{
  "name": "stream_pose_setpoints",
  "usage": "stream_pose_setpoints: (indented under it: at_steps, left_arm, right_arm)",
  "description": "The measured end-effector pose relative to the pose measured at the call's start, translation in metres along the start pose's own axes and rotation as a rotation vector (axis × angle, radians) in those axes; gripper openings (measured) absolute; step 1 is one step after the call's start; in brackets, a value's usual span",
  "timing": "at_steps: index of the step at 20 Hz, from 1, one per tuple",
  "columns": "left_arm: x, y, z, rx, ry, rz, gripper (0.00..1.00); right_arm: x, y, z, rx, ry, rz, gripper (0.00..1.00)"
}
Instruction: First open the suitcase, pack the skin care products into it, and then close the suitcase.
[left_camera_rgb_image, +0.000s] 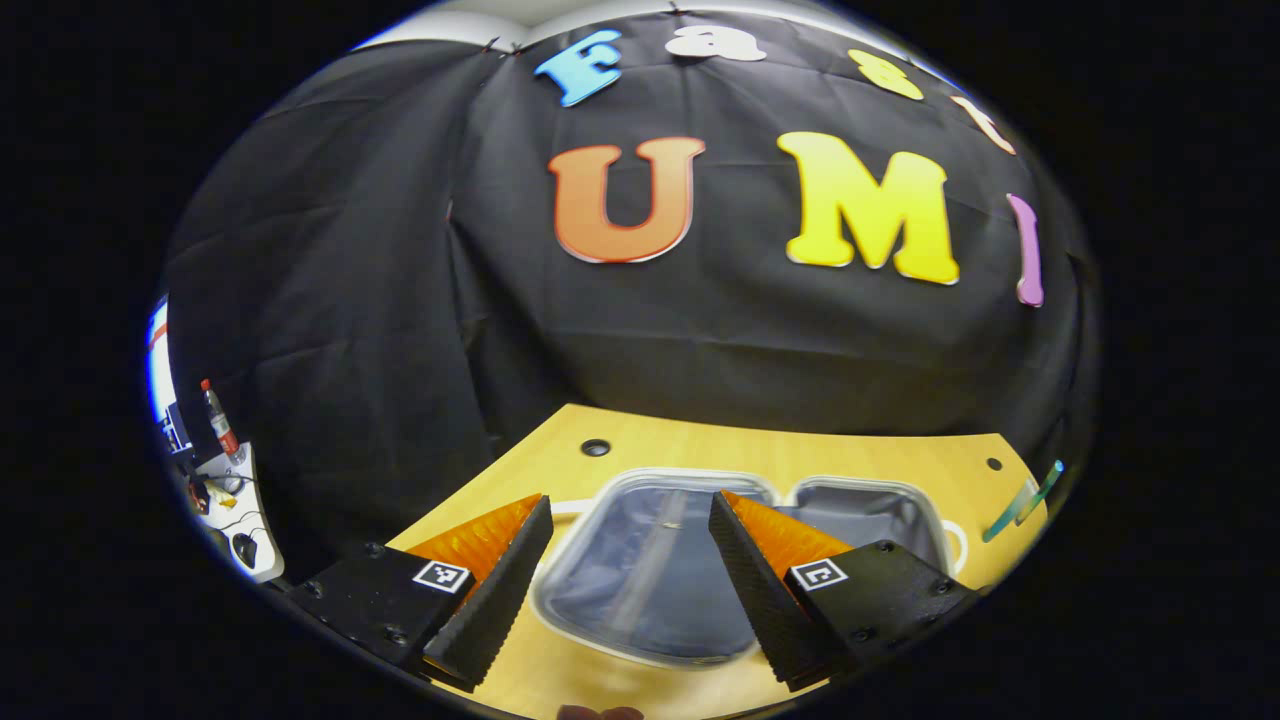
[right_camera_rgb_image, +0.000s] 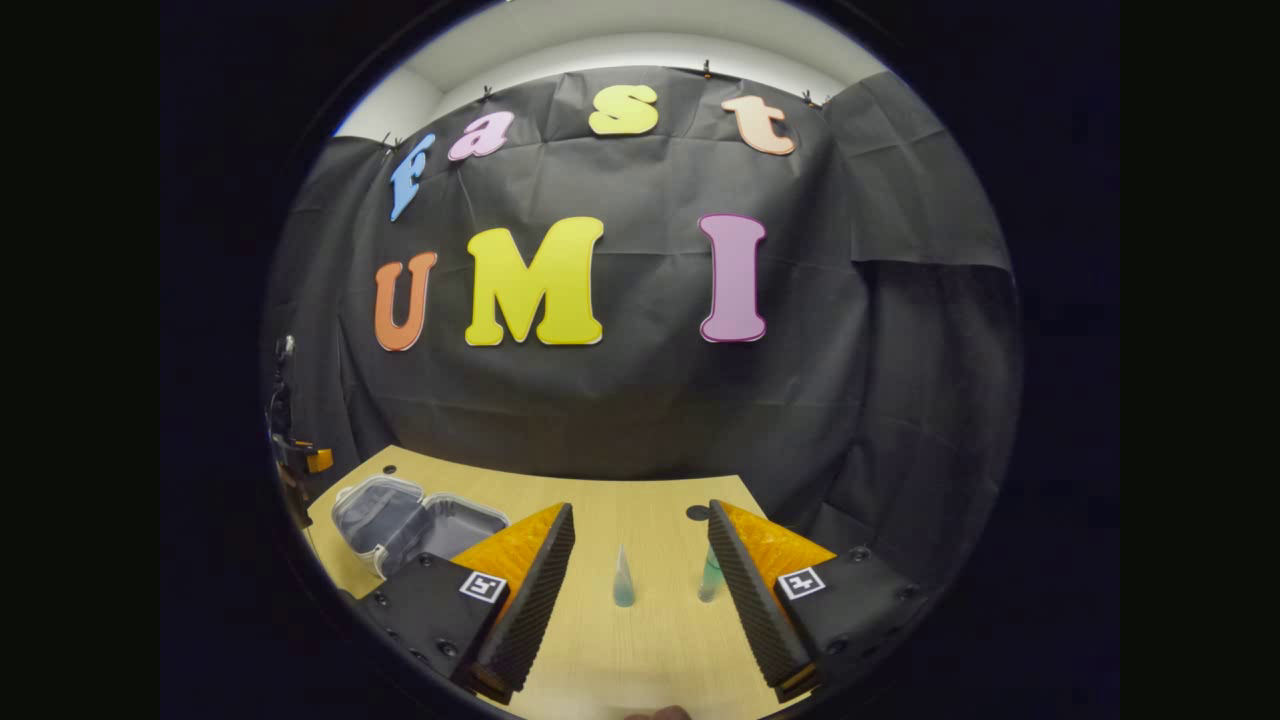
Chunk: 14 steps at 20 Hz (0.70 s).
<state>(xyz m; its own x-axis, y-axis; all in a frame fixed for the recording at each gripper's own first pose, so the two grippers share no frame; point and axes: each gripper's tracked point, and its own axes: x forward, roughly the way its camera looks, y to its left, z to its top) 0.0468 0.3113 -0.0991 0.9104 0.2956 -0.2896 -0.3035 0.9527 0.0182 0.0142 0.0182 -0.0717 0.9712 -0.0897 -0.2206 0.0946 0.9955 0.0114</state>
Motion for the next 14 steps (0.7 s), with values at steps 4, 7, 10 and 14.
stream_pose_setpoints:
  at_steps: [4,7,10,14]
  left_arm:
    - [-0.049,-0.113,0.017,0.029,-0.060,-0.108,1.00]
    - [-0.075,-0.172,0.008,0.077,-0.070,-0.162,1.00]
    - [-0.092,-0.229,-0.002,0.093,-0.046,-0.241,1.00]
    - [-0.110,-0.321,-0.034,0.105,0.013,-0.379,1.00]
  right_arm:
    - [0.003,-0.031,-0.007,0.014,-0.005,0.008,0.80]
    - [0.000,-0.053,-0.010,0.012,-0.007,0.026,0.80]
    - [-0.001,-0.078,-0.020,-0.010,0.003,0.043,0.80]
    - [0.000,-0.116,-0.029,-0.019,0.019,0.033,0.80]
